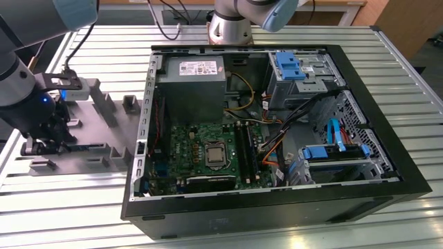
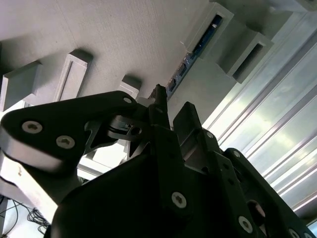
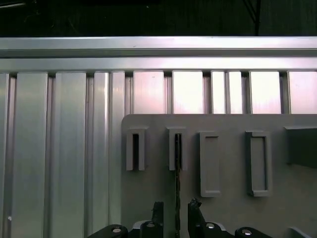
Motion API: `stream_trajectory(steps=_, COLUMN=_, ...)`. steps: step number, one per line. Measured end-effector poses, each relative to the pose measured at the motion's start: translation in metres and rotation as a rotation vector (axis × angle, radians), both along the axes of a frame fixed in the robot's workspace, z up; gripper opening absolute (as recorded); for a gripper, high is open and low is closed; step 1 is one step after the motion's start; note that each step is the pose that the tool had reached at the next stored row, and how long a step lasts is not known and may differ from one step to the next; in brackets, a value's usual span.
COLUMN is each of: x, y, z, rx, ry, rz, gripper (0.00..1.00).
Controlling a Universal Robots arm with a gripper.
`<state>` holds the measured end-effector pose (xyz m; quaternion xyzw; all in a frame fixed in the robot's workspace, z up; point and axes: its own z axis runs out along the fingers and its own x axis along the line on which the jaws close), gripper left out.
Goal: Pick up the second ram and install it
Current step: 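Pick up the second ram and move it above second insertion slot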
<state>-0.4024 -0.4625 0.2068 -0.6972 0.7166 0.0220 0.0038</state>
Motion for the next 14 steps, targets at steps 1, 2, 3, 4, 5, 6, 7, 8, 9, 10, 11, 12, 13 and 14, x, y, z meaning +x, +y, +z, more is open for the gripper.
stream_trajectory(steps=1, x=-0.0002, y=0.0, z=-0.0008, rx=-0.0001, ry=0.0001, rz=0.0, gripper=0.33)
stream_trajectory(steps=2, x=-0.0006, y=-0.0001, z=-0.0019, rx=-0.0001, ry=0.0002, rz=-0.001, gripper=0.33)
stream_trajectory(steps=3, x=-0.0008, y=0.0, z=-0.0029, rx=0.0, ry=0.0001, rz=-0.002, gripper=0.33)
stream_trajectory(steps=4, x=-0.0013, y=0.0, z=-0.0038, rx=-0.0001, ry=0.0001, rz=-0.002, gripper=0.33)
stream_trajectory(steps=5, x=-0.002, y=0.0, z=-0.0046, rx=0.0003, ry=0.0001, rz=-0.002, gripper=0.33)
stream_trajectory(steps=6, x=-0.0025, y=0.0, z=-0.0053, rx=0.0014, ry=-0.0001, rz=-0.002, gripper=0.33)
stream_trajectory(steps=7, x=-0.0029, y=0.0, z=-0.0058, rx=0.0024, ry=0.0, rz=-0.002, gripper=0.33)
stream_trajectory(steps=8, x=-0.0031, y=0.0, z=-0.0062, rx=0.0033, ry=0.0, rz=-0.002, gripper=0.33)
stream_trajectory(steps=9, x=-0.0032, y=0.0, z=-0.0064, rx=0.0038, ry=0.0, rz=-0.002, gripper=0.33)
stream_trajectory(steps=10, x=-0.0033, y=0.0001, z=-0.0065, rx=0.0043, ry=0.0002, rz=-0.002, gripper=0.33)
stream_trajectory(steps=11, x=-0.0034, y=0.0003, z=-0.0067, rx=0.0052, ry=0.0002, rz=-0.002, gripper=0.33)
stream_trajectory(steps=12, x=-0.0037, y=0.0006, z=-0.007, rx=0.006, ry=0.0002, rz=-0.002, gripper=0.33)
stream_trajectory(steps=13, x=-0.0038, y=0.001, z=-0.0074, rx=0.0065, ry=0.0, rz=-0.002, gripper=0.33)
stream_trajectory(steps=14, x=-0.004, y=0.0014, z=-0.0078, rx=0.0066, ry=0.0, rz=-0.003, gripper=0.33)
